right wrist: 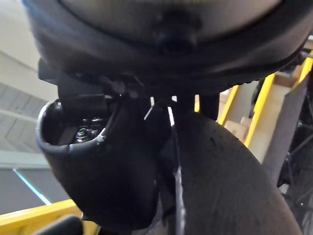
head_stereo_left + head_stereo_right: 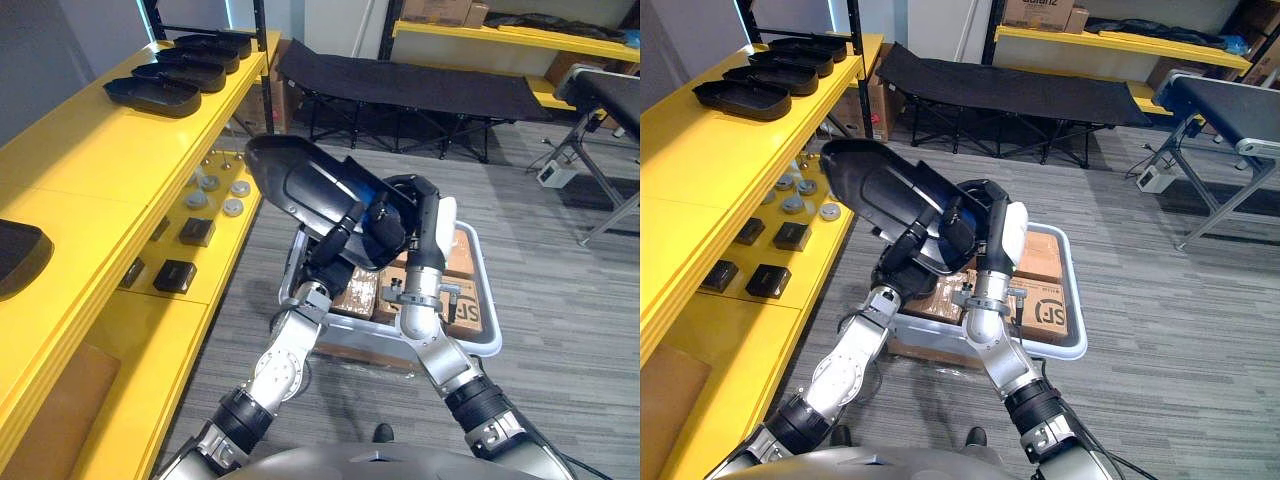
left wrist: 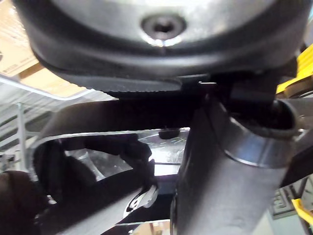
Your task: Walk over and take three plastic housings, then place them on the shelf
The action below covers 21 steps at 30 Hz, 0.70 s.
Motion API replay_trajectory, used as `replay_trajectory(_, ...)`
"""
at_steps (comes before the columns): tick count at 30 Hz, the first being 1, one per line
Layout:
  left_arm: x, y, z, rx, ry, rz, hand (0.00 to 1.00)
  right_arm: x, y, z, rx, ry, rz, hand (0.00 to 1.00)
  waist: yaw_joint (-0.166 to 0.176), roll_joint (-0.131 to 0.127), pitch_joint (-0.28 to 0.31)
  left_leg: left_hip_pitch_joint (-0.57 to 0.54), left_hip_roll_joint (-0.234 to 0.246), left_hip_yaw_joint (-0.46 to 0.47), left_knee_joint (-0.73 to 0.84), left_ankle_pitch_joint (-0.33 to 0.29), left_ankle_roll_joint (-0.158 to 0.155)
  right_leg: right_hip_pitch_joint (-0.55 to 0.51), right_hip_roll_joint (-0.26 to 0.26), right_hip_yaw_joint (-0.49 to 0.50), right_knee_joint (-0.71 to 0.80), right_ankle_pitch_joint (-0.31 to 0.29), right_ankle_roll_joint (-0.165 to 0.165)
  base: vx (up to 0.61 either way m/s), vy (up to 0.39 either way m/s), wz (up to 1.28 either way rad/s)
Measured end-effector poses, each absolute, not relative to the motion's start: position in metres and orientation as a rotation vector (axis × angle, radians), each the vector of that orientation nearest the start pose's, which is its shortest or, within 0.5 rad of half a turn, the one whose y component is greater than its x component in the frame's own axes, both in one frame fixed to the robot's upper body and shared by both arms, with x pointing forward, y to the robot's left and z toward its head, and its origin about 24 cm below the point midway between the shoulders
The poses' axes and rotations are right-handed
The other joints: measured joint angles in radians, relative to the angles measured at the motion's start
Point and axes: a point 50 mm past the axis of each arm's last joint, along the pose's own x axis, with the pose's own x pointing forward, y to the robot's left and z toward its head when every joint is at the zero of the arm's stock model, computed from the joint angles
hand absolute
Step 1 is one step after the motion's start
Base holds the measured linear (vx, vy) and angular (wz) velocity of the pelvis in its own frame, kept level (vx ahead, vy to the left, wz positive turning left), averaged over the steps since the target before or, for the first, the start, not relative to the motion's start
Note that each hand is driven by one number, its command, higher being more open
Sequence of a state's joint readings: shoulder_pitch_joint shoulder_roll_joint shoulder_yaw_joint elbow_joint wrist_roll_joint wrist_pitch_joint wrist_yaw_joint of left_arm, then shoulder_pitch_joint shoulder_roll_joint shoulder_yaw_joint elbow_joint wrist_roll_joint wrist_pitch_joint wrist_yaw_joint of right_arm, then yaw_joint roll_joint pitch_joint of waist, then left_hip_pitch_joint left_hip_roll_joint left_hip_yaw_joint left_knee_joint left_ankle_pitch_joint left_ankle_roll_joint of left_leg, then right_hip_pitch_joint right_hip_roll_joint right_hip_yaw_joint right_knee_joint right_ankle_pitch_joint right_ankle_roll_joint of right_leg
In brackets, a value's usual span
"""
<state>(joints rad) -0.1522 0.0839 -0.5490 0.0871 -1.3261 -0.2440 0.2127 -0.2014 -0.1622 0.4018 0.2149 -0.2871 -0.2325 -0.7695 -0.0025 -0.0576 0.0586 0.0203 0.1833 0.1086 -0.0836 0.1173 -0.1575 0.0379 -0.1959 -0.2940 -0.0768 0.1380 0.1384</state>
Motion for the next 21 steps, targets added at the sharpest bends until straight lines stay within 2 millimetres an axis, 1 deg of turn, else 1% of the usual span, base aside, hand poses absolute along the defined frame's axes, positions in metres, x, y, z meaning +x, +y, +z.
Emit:
replay_trajectory(4, 0.259, 0.062, 0.041, -1.166, 0.255, -0.086, 0.0, 0.263, -0.089, 0.068, -0.309, -0.426, -0.22, 0.0, -0.002, -0.019, -0.012, 0.0, 0.0, -0.002, 0.0, 0.0, 0.0, 0.001, 0.0, -0.001, 0.0, 0.0, -0.001, 0.0, 0.0, 0.0)
replay_trajectory(6, 0.26, 0.062, 0.042, -1.149, 0.245, -0.087, 0.0, 0.263, -0.087, 0.069, -0.299, -0.432, -0.219, 0.0, 0.0, -0.026, -0.016, 0.003, 0.0, -0.003, 0.0, 0.0, 0.0, 0.004, 0.0, -0.003, 0.0, 0.0, -0.001, 0.0, 0.0, 0.0)
replay_trajectory(10, 0.261, 0.065, 0.043, -1.142, 0.217, -0.063, 0.0, 0.261, -0.079, 0.072, -0.264, -0.448, -0.208, 0.0, -0.003, -0.031, -0.02, 0.007, 0.0, -0.003, 0.0, 0.0, -0.001, 0.008, 0.0, -0.004, 0.0, -0.001, -0.001, 0.0, 0.0, 0.0)
replay_trajectory(14, 0.259, 0.064, 0.045, -1.102, 0.181, 0.01, 0.0, 0.259, -0.076, 0.071, -0.256, -0.444, -0.207, 0.0, -0.003, -0.033, -0.021, 0.007, 0.0, -0.002, 0.0, -0.001, -0.001, 0.007, 0.0, -0.005, 0.0, -0.007, -0.009, 0.0, 0.0, 0.0)
replay_trajectory(15, 0.259, 0.063, 0.047, -1.078, 0.16, 0.03, 0.0, 0.259, -0.075, 0.071, -0.248, -0.442, -0.208, 1.0, -0.003, -0.033, -0.021, 0.008, 0.0, -0.002, 0.0, -0.001, -0.001, 0.007, 0.001, -0.005, 0.0, -0.007, -0.01, 0.0, 0.0, 0.0)
replay_trajectory(18, 0.259, 0.065, 0.05, -1.014, 0.122, 0.066, 0.0, 0.257, -0.074, 0.07, -0.237, -0.439, -0.208, 1.0, -0.004, -0.033, -0.021, 0.012, 0.0, -0.002, 0.0, -0.001, -0.002, 0.006, 0.001, -0.005, 0.006, -0.01, -0.014, 0.0, -0.001, -0.01)
replay_trajectory(21, 0.261, 0.073, 0.057, -0.871, 0.033, 0.114, 0.0, 0.25, -0.072, 0.062, -0.236, -0.403, -0.182, 1.0, -0.004, -0.032, -0.021, 0.021, 0.0, 0.0, 0.0, -0.003, -0.004, 0.012, 0.001, -0.005, 0.008, -0.013, -0.017, 0.0, -0.001, -0.03)
